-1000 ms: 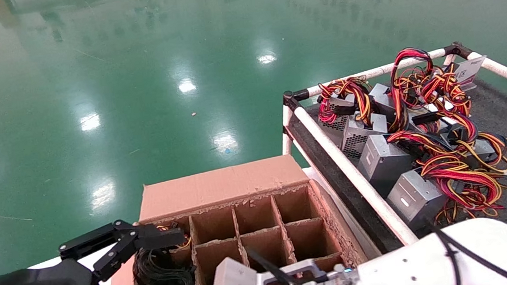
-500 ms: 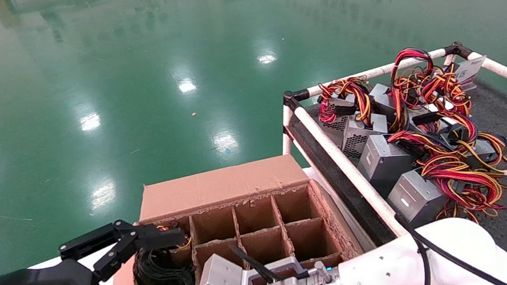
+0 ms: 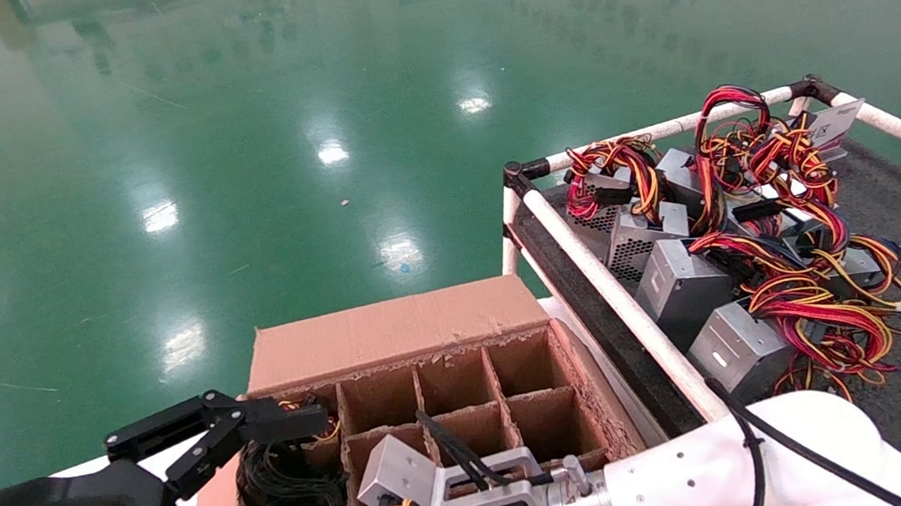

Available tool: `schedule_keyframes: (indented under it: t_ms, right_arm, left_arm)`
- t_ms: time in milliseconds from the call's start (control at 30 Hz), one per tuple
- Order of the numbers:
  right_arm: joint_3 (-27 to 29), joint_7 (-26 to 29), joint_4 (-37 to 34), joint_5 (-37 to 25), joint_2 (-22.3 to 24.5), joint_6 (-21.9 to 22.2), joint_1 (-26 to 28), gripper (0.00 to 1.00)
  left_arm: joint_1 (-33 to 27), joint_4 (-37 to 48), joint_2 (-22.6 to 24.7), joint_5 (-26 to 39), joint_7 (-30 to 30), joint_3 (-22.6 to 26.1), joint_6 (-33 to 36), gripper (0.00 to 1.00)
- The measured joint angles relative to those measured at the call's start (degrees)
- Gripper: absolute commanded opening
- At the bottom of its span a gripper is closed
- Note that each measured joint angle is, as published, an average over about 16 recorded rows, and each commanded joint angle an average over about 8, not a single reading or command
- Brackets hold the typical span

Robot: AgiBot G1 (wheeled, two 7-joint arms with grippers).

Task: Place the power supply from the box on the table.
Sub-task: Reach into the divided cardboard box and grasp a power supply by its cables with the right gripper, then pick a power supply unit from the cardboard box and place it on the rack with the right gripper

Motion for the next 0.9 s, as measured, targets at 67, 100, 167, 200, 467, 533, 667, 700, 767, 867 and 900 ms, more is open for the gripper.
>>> schedule_keyframes:
  t_ms: [67, 100, 167, 200, 467, 533, 667, 700, 767, 867, 900]
  right_arm:
    - [0.12, 0.31, -0.48, 0.32, -0.07, -0.10, -0.03, 0.00]
    - [0.20, 0.50, -0.71, 0.55, -0.10, -0.23, -0.01, 0.00]
    - [0.42, 0.91, -1.14, 1.14, -0.13, -0.60, 0.04, 0.00]
    - [0.57, 1.15, -1.36, 1.49, -0.14, -0.79, 0.08, 0.00]
    - [2.24, 3.39, -2.85, 5.05, 0.03, -2.41, 0.70, 0.00]
    - [2.71, 3.99, -3.06, 5.99, 0.15, -2.86, 0.99, 0.00]
    - [3.81, 5.18, -3.11, 7.80, 0.56, -3.30, 1.67, 0.00]
    - [4.08, 5.51, -3.05, 8.21, 0.70, -3.34, 1.85, 0.00]
    - [4.63, 6.22, -2.80, 9.03, 1.05, -3.44, 2.20, 0.00]
    - [5.48, 7.41, -2.09, 10.31, 1.71, -3.61, 2.73, 0.00]
    - [5.78, 7.86, -1.79, 10.74, 1.96, -3.66, 2.90, 0.00]
  left_arm:
    - [0.00, 0.00, 0.00, 0.00, 0.00, 0.00, 0.00, 1.00]
    - [0.00, 0.00, 0.00, 0.00, 0.00, 0.01, 0.00, 1.00]
    - [0.00, 0.00, 0.00, -0.01, 0.00, 0.01, 0.00, 1.00]
    - [0.00, 0.00, 0.00, -0.01, 0.01, 0.01, 0.00, 1.00]
    - [-0.01, 0.00, -0.01, -0.02, 0.01, 0.03, -0.01, 1.00]
    - [-0.01, 0.00, -0.01, -0.02, 0.01, 0.03, -0.01, 1.00]
    - [-0.01, 0.00, -0.01, -0.03, 0.02, 0.04, -0.02, 1.00]
    - [-0.01, 0.00, -0.02, -0.03, 0.02, 0.04, -0.02, 1.00]
    - [-0.01, 0.00, -0.02, -0.03, 0.02, 0.04, -0.02, 1.00]
    - [-0.01, 0.00, -0.02, -0.03, 0.02, 0.05, -0.02, 1.00]
    - [-0.01, 0.00, -0.02, -0.03, 0.03, 0.05, -0.02, 1.00]
